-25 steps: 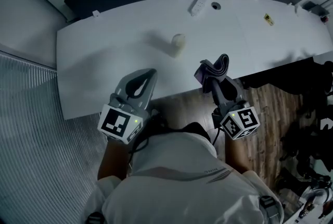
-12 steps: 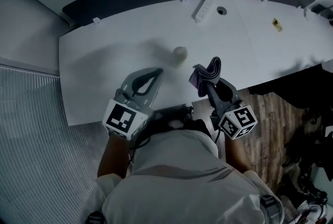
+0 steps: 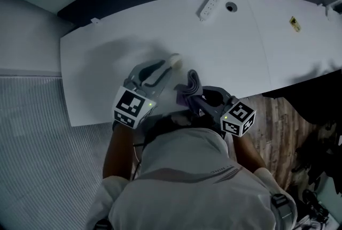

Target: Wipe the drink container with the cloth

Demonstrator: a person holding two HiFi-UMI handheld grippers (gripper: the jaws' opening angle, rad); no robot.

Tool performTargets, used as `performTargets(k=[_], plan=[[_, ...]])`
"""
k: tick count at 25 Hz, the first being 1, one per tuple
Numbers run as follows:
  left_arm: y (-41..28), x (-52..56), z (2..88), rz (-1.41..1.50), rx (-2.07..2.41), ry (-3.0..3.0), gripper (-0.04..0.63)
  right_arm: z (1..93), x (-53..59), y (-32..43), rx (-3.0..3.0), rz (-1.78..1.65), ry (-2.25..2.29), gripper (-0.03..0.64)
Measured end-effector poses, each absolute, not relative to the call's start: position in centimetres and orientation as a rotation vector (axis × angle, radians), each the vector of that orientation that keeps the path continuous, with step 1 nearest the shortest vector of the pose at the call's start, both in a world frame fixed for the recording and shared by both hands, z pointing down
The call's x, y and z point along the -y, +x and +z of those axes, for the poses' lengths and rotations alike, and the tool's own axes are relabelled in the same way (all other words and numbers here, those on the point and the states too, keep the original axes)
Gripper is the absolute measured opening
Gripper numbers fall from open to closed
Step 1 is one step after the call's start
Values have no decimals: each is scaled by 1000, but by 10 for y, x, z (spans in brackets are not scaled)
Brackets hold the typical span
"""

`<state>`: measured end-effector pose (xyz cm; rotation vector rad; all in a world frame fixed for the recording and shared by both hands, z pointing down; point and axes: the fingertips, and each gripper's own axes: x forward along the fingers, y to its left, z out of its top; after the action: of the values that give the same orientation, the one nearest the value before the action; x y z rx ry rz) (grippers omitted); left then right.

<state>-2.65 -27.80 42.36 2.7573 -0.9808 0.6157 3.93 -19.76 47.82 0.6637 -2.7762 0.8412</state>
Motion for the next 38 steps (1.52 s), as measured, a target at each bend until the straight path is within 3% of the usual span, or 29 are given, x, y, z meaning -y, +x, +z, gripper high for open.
performTargets(k=[9, 20, 38], plan=[[-12, 295, 471, 832, 870, 2694, 106, 547, 178, -3, 2586, 955, 469, 84], [-4, 298, 506, 1050, 776, 2633, 100, 558, 218, -38, 2547, 1004, 481, 84], [-8, 299, 505, 986, 804, 2584, 69, 552, 263, -48, 2623, 1440, 688, 87]])
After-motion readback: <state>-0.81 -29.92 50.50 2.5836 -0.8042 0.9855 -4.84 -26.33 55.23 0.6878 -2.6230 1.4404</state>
